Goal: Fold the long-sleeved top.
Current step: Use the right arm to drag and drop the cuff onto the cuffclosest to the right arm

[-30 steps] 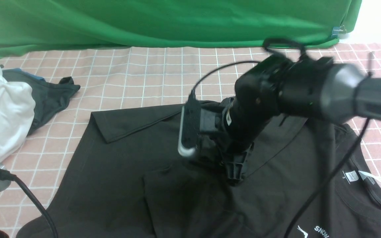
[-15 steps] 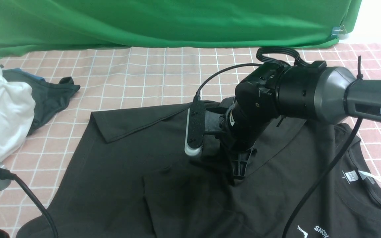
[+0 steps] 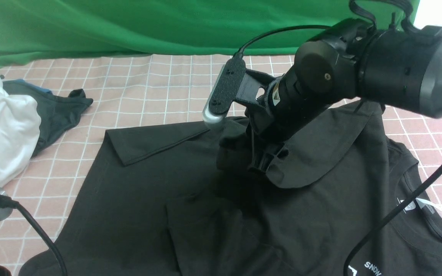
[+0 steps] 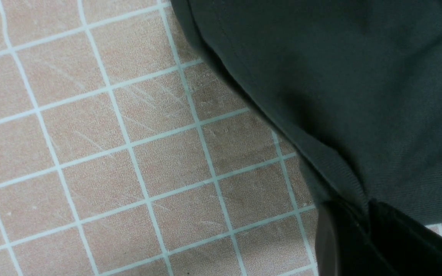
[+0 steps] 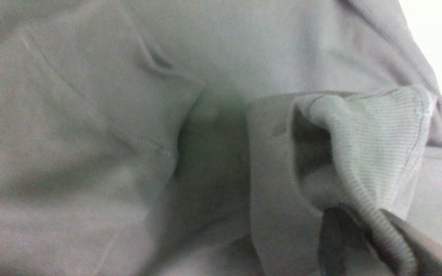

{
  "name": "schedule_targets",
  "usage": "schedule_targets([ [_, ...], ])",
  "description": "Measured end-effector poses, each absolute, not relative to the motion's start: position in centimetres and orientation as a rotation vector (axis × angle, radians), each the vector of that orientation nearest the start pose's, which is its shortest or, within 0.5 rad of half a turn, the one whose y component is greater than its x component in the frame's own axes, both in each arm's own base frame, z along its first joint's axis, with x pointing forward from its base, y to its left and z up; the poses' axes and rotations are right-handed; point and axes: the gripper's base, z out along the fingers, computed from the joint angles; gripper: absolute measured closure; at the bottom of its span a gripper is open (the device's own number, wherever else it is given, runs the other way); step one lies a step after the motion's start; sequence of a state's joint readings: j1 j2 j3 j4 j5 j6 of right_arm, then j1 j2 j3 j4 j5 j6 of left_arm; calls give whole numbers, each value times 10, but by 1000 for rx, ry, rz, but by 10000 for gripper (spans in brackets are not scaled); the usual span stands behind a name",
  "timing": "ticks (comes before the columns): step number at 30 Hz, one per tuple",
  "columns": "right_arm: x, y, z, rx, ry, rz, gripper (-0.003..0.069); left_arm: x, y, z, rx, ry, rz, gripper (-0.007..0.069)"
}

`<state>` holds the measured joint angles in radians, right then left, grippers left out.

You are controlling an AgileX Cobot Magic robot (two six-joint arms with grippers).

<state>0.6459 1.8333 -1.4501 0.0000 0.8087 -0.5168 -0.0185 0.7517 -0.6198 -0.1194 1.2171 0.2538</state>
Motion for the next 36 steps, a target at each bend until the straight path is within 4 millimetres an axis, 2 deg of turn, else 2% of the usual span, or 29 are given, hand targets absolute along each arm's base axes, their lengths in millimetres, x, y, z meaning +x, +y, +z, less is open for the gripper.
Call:
schedule_targets([
  [4, 320, 239, 242, -1439, 2300, 49, 576, 99, -13, 269, 347, 2796, -126, 574],
  [10, 326, 242, 215, -1378, 2427, 60, 561, 99, -13, 269, 347, 2796, -126, 574],
  [12, 328, 243, 208, -1367, 2450, 61, 526, 99, -13, 269, 346, 2796, -128, 574],
  [15, 330, 243, 206, -1358, 2439, 63, 435, 99, -13, 269, 346, 2796, -128, 574],
  [16, 330, 243, 206, -1357, 2437, 63, 428, 99, -13, 269, 346, 2796, -128, 574],
  [17, 331, 244, 207, -1348, 2424, 66, 370, 99, -13, 269, 346, 2796, -128, 574],
  [18, 332, 244, 207, -1343, 2418, 67, 344, 99, -13, 269, 346, 2796, -128, 574],
  [20, 333, 244, 208, -1343, 2407, 67, 327, 99, -13, 269, 346, 2796, -128, 574],
  [22, 333, 244, 208, -1343, 2405, 67, 342, 99, -13, 269, 346, 2797, -128, 574],
  [24, 333, 244, 208, -1348, 2401, 66, 393, 99, -13, 269, 344, 2797, -128, 574],
  [27, 333, 244, 208, -1381, 2384, 59, 532, 99, -13, 269, 345, 2797, -128, 574],
  [29, 333, 244, 208, -1391, 2380, 56, 589, 99, -13, 269, 345, 2797, -128, 574],
  [32, 334, 245, 213, -1400, 2377, 54, 597, 99, -13, 269, 345, 2797, -128, 574],
  [36, 335, 247, 239, -1302, 2425, 90, 598, 99, -13, 269, 345, 2797, -128, 574],
])
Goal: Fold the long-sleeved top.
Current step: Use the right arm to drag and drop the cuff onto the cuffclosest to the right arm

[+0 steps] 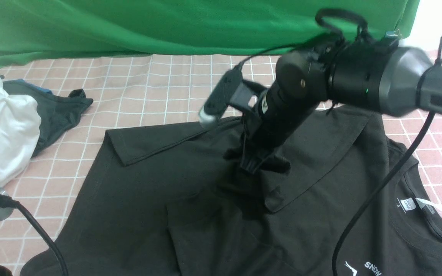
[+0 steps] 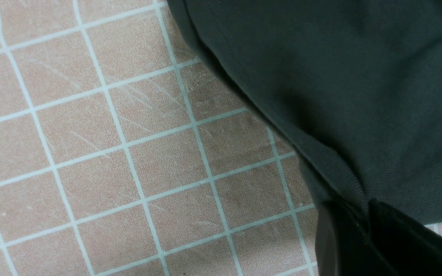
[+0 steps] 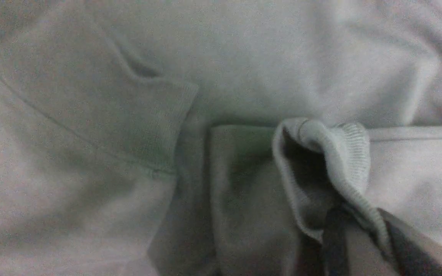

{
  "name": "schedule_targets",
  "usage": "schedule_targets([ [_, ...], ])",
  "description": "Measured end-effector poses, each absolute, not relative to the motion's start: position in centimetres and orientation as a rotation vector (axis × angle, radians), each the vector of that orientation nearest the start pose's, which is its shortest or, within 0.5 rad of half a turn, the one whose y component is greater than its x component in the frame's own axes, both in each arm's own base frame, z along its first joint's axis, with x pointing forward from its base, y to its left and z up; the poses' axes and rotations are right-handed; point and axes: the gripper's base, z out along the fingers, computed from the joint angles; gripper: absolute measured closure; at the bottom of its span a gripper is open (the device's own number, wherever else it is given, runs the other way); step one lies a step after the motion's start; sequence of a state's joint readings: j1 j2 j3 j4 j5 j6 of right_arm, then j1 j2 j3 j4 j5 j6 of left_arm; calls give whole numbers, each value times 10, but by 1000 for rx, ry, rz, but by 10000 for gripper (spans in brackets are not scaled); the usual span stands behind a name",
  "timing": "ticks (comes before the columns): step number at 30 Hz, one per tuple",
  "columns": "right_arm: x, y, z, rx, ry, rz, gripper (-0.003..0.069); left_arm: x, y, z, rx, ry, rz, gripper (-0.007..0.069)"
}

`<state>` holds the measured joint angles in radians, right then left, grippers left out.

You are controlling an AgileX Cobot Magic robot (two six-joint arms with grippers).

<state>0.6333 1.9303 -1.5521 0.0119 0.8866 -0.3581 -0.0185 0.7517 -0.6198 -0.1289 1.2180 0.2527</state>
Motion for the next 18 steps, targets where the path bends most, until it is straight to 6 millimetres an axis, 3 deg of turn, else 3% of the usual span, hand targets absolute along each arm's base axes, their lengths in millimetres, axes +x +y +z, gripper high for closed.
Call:
schedule_targets([
  [4, 330, 251, 265, -1179, 2467, 233, 598, 99, -13, 269, 345, 2797, -128, 574],
  [5, 323, 256, 277, -1118, 2483, 370, 598, 99, -13, 269, 345, 2797, -128, 574],
  [9, 309, 270, 289, -1033, 2507, 651, 598, 99, -13, 269, 345, 2797, -127, 574],
  [18, 283, 306, 294, -1031, 2455, 771, 598, 99, -13, 269, 345, 2797, -127, 574],
])
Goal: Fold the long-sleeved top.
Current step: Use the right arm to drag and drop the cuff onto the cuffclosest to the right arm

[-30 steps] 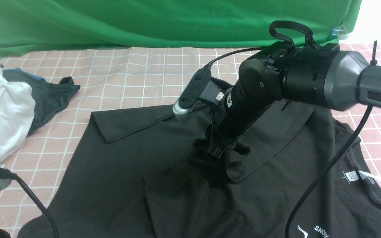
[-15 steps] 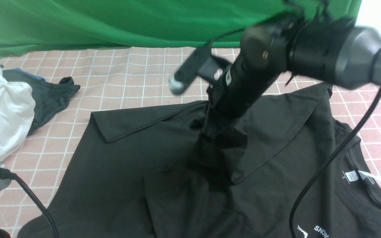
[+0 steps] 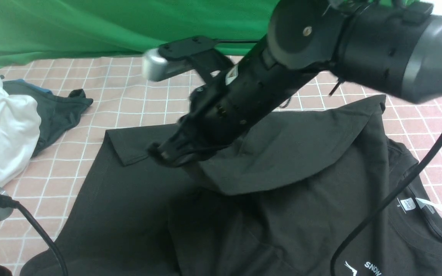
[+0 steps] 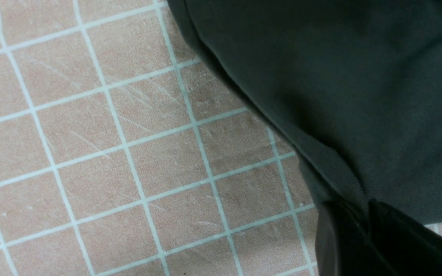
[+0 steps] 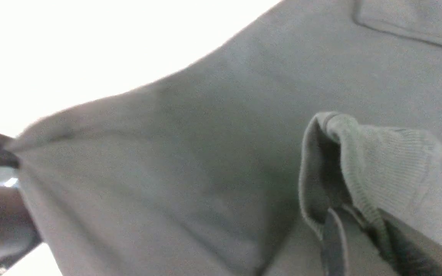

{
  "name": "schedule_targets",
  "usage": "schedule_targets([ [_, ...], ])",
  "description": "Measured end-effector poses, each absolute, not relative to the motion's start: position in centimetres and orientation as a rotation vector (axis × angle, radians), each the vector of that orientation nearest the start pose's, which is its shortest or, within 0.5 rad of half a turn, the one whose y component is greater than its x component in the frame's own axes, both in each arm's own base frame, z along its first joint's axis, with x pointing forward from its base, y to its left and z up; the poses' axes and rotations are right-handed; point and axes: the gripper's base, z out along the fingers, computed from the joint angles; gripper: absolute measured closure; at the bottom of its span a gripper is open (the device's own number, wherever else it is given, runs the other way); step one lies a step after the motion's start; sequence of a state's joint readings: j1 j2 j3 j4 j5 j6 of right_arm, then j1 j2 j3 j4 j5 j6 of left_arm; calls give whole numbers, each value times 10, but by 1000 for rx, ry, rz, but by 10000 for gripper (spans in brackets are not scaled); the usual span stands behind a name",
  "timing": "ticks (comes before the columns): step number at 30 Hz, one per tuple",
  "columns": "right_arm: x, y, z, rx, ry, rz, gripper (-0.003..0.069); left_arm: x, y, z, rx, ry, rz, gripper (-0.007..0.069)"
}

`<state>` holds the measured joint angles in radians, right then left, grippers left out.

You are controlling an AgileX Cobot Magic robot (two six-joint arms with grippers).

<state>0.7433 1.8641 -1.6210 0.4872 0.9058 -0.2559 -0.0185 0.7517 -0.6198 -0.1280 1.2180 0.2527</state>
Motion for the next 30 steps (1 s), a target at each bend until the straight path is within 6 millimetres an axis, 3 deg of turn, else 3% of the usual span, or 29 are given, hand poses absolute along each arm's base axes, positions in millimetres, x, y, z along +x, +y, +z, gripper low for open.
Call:
schedule_targets([
  [12, 262, 328, 294, -1090, 2409, 803, 586, 99, -13, 269, 347, 2798, -127, 574],
  [21, 257, 343, 270, -1100, 2490, 804, 538, 99, -13, 269, 345, 2797, -127, 574],
  [25, 258, 343, 268, -1053, 2529, 814, 418, 99, -13, 269, 345, 2797, -127, 574],
  [27, 257, 343, 268, -1036, 2543, 820, 303, 99, -13, 269, 345, 2797, -127, 574],
  [30, 255, 342, 270, -1075, 2560, 817, 223, 99, -13, 269, 345, 2797, -127, 574],
])
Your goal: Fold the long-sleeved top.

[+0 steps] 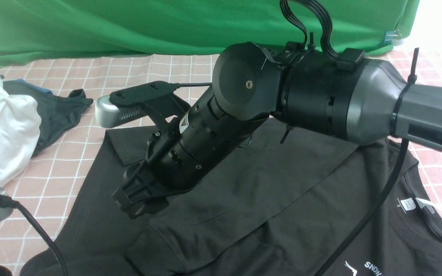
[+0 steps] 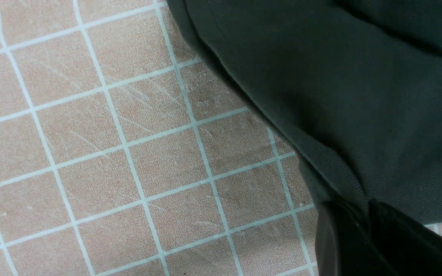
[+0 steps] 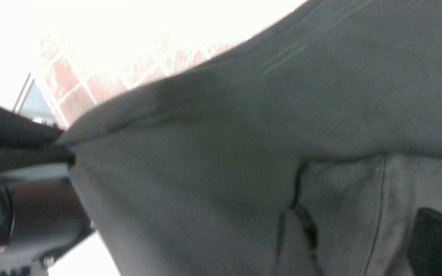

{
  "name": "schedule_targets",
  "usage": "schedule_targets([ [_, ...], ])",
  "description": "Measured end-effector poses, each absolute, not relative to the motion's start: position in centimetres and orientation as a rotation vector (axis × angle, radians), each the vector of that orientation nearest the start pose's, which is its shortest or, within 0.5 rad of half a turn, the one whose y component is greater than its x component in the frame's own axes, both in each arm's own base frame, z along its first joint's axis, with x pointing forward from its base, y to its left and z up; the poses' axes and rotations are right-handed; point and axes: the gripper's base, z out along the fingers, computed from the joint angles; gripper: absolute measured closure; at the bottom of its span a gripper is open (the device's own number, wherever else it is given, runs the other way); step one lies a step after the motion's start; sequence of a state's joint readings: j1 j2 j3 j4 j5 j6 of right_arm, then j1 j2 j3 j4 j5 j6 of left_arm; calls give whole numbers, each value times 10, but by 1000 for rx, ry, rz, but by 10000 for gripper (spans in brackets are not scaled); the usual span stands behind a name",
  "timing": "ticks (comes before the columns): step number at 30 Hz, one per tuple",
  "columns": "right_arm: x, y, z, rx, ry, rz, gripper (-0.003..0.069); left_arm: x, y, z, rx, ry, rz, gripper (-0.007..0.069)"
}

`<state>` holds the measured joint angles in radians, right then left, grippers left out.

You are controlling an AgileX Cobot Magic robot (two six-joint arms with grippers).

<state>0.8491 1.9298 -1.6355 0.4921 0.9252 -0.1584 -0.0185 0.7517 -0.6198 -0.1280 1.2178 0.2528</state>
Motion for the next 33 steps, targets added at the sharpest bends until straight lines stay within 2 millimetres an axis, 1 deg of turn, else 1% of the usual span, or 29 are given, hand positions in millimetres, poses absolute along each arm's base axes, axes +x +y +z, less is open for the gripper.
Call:
schedule_targets([
  [1, 255, 341, 273, -1109, 2563, 813, 211, 99, -13, 269, 345, 2797, -127, 574],
  [3, 257, 336, 282, -1162, 2561, 792, 214, 99, -13, 269, 345, 2797, -127, 574],
  [5, 262, 328, 294, -1187, 2549, 743, 246, 99, -13, 269, 345, 2797, -127, 574],
  [6, 267, 320, 303, -1184, 2534, 692, 289, 99, -13, 269, 345, 2797, -127, 574],
  [7, 268, 319, 304, -1184, 2530, 682, 289, 99, -13, 269, 345, 2797, -127, 574],
  [8, 273, 307, 312, -1173, 2515, 593, 353, 99, -13, 269, 345, 2797, -127, 574],
  [9, 276, 298, 318, -1160, 2515, 518, 396, 99, -13, 269, 345, 2797, -127, 574],
  [11, 285, 277, 326, -1117, 2528, 330, 463, 99, -13, 269, 345, 2798, -127, 574],
  [12, 289, 265, 329, -1069, 2552, 225, 495, 99, -13, 269, 345, 2798, -127, 574],
  [13, 292, 260, 331, -1056, 2548, 184, 499, 99, -13, 269, 345, 2798, -127, 574],
  [14, 298, 247, 332, -996, 2559, 85, 516, 99, -13, 269, 345, 2798, -127, 574],
  [15, 312, 218, 329, -849, 2592, -74, 531, 99, -13, 269, 345, 2798, -128, 574],
  [16, 316, 208, 326, -794, 2617, -107, 532, 99, -13, 269, 345, 2798, -128, 574],
  [19, 338, 159, 307, -585, 2713, -194, 530, 99, -13, 269, 345, 2800, -129, 574],
  [20, 344, 144, 297, -524, 2733, -198, 525, 99, -13, 269, 345, 2800, -129, 574],
  [22, 359, 102, 278, -351, 2759, -158, 487, 99, -13, 269, 345, 2801, -129, 574],
  [23, 361, 99, 275, -337, 2752, -148, 476, 99, -13, 269, 345, 2801, -129, 574],
  [24, 369, 74, 265, -208, 2749, -75, 436, 99, -13, 269, 345, 2801, -129, 574],
  [25, 375, 58, 258, -122, 2735, -10, 397, 99, -13, 269, 345, 2801, -129, 574],
  [26, 380, 46, 253, -59, 2712, 48, 365, 99, -13, 269, 345, 2801, -129, 574],
  [27, 388, 27, 247, 8, 2688, 141, 302, 99, -13, 269, 345, 2801, -129, 574],
  [28, 393, 16, 242, 64, 2679, 209, 277, 99, -13, 269, 345, 2801, -129, 574],
  [30, 397, 6, 237, 105, 2670, 270, 244, 99, -13, 269, 345, 2801, -129, 574],
  [31, 402, -6, 226, 226, 2671, 389, 218, 99, -13, 269, 345, 2801, -129, 574],
  [33, 404, -12, 216, 300, 2685, 472, 204, 99, -13, 269, 345, 2801, -128, 574],
])
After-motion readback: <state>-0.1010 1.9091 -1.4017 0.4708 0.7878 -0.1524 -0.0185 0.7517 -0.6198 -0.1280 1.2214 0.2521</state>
